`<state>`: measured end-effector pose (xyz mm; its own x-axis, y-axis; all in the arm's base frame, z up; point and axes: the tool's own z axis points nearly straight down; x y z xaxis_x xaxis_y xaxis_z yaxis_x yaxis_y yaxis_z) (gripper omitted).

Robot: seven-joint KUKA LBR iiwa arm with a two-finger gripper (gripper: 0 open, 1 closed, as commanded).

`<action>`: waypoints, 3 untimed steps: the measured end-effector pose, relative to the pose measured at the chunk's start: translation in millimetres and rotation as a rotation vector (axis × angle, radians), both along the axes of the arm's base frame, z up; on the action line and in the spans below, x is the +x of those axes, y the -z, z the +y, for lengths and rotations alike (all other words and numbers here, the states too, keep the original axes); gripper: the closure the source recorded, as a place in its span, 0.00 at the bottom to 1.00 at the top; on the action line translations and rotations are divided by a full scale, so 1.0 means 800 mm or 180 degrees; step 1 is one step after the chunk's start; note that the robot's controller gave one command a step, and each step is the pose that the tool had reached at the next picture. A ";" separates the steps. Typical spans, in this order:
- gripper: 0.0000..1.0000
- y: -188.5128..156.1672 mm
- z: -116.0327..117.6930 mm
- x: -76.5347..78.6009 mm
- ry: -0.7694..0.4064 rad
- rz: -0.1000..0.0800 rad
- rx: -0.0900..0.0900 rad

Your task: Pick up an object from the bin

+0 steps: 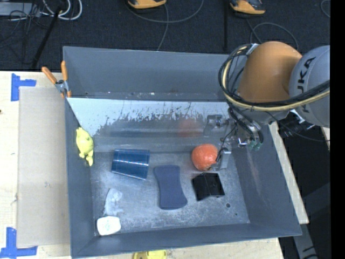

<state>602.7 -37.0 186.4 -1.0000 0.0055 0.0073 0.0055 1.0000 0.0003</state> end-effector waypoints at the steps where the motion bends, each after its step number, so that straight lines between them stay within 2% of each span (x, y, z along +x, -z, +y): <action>1: 0.00 -0.006 0.000 0.002 -0.0002 -0.0024 -0.0002; 2: 0.00 0.054 -0.005 0.002 0.0028 -0.0047 -0.0001; 3: 1.00 0.076 0.012 0.005 0.0349 -0.0030 0.0000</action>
Offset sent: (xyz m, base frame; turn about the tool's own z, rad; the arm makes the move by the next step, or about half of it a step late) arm -0.0020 -0.0080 -0.0813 0.0232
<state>606.7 -27.1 125.9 -0.9934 0.1147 -0.0021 0.1147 0.9934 0.0008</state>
